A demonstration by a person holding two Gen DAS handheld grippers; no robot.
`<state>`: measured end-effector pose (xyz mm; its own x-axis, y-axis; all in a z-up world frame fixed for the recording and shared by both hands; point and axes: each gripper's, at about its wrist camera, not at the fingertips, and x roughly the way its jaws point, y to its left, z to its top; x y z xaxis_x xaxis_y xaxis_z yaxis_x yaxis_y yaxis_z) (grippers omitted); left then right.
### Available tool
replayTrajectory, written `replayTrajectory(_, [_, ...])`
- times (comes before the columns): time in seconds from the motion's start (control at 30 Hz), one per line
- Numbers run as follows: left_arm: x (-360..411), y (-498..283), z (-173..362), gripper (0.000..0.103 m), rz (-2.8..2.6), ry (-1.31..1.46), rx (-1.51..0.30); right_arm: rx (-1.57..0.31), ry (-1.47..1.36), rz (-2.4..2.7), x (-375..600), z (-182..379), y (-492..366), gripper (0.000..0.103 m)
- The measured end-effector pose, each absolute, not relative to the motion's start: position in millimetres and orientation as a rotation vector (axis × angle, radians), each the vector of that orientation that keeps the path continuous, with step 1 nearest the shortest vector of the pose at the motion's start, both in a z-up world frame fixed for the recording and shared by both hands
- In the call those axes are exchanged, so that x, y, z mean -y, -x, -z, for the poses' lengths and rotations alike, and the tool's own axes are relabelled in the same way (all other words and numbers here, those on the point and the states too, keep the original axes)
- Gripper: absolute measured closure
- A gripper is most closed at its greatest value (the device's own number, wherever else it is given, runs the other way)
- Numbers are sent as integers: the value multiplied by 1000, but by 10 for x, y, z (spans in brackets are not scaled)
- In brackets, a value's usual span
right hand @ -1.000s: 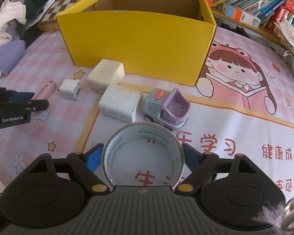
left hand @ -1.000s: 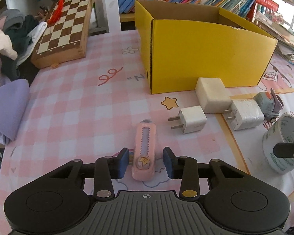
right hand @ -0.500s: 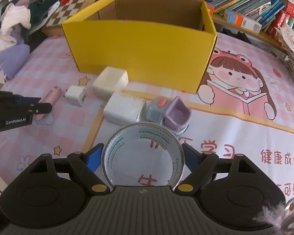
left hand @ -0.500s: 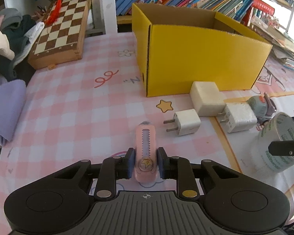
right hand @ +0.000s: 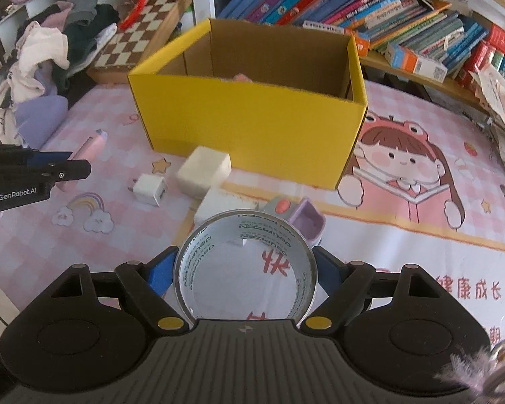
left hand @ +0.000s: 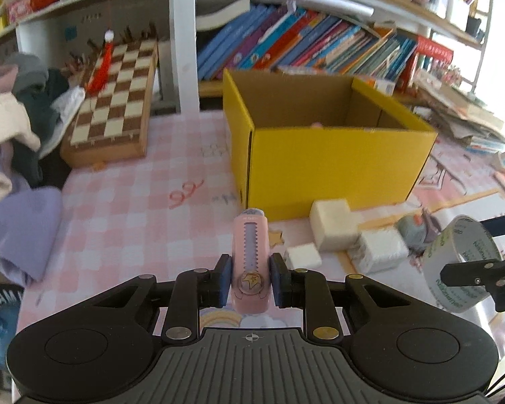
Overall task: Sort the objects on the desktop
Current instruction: 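Lift the pink knife with the left tool while the right tool lifts the tape roll toward the box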
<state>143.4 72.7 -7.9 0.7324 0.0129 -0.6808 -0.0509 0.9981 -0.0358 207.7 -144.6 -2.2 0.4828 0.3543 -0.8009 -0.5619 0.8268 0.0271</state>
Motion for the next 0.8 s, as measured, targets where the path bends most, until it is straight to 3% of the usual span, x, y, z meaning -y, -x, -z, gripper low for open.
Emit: replayTrajectory(0.8, [-494, -2079, -581, 80, 17, -59, -531, -648, 352, -657, 1283, -828, -2980, 21])
